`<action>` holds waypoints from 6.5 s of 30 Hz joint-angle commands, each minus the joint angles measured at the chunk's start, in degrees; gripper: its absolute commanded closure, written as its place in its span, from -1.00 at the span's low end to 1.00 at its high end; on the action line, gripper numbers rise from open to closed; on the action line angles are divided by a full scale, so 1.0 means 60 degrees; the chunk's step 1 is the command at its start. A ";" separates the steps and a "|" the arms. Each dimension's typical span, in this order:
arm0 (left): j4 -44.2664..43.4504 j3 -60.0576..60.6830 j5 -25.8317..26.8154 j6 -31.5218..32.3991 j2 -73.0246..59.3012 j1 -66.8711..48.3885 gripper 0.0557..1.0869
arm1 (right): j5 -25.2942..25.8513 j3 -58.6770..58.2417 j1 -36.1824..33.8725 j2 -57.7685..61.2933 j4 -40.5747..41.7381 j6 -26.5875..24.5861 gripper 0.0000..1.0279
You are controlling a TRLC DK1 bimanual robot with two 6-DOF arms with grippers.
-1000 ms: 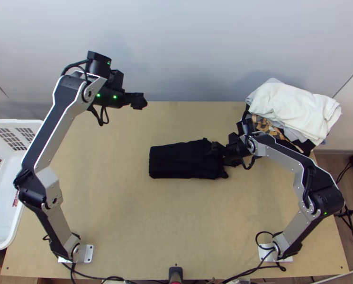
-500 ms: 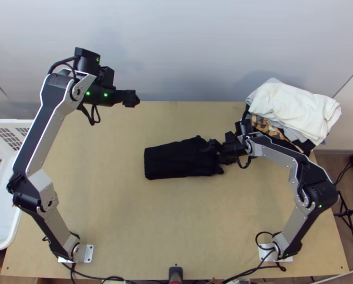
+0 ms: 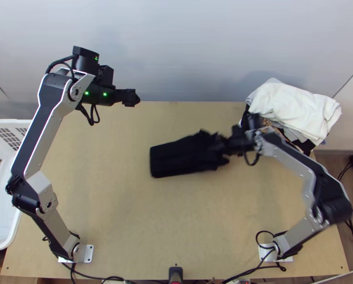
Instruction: Fold the t-shirt
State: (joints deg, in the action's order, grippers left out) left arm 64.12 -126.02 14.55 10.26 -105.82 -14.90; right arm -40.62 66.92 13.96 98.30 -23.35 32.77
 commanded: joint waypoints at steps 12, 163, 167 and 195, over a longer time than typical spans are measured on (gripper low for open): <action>-0.0022 0.0070 0.0007 0.0091 0.0264 0.0461 -0.92 | -0.0188 0.5781 -0.3410 -0.0578 -0.1103 0.1232 0.95; 0.0344 -0.0018 0.0007 -0.0714 0.0322 0.1120 -0.92 | 0.9378 0.2265 -0.4216 0.1751 0.6676 -0.6312 -0.93; 0.0344 -0.0018 -0.0007 -0.0714 0.0308 0.1135 -0.92 | 0.9656 0.1152 -0.4611 0.2440 0.7891 -0.6107 -0.93; 0.0476 -0.0106 0.0007 -0.0509 0.0498 0.1062 -0.92 | 1.0681 0.2705 -0.4216 0.0521 0.7642 -0.5975 -0.93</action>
State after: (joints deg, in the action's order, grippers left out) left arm 67.00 -126.61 14.57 6.90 -103.42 -8.88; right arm 23.20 75.44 -14.26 106.39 24.03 -2.39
